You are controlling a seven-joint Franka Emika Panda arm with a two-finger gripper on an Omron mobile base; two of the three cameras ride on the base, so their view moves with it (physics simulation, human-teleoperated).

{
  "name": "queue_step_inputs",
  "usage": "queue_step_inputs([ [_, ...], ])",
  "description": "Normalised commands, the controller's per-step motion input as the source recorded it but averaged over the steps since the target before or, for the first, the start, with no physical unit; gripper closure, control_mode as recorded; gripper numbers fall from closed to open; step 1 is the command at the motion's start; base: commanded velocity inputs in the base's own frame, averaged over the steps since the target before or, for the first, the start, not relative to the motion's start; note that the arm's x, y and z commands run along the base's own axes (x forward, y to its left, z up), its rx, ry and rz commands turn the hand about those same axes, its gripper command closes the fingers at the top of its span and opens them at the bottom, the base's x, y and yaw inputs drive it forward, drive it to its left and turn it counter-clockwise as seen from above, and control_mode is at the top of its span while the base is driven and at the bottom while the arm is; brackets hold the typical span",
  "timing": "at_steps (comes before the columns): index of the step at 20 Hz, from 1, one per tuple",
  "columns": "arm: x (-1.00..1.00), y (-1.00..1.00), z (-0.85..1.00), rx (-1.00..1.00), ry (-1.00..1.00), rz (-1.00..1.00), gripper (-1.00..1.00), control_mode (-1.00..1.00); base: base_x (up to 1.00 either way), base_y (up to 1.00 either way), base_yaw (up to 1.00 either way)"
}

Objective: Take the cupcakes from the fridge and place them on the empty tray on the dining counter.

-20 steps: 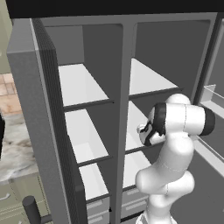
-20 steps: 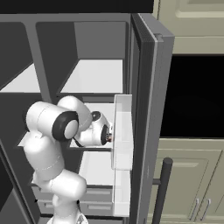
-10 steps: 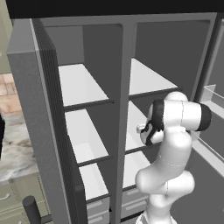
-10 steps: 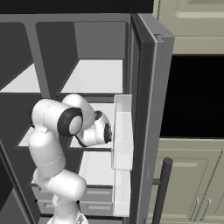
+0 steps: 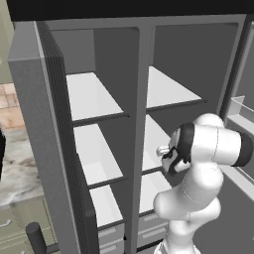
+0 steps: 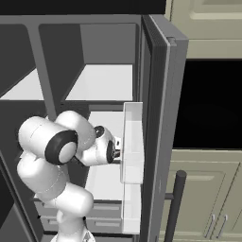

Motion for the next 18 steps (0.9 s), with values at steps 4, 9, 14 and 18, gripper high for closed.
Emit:
queue_step_inputs([
  [4,-0.8,0.0,0.5,0.0,0.0,0.17,1.0,-1.0,0.0,0.0,0.0],
  [9,-0.77,0.01,0.95,-0.02,-0.01,0.26,1.0,-1.0,0.0,0.0,0.0],
  [14,-0.94,0.31,1.0,-0.14,0.08,0.32,1.0,-1.0,0.0,0.0,0.0],
  [18,-1.0,0.79,0.91,-0.26,0.21,0.34,1.0,-1.0,0.0,0.0,0.0],
])
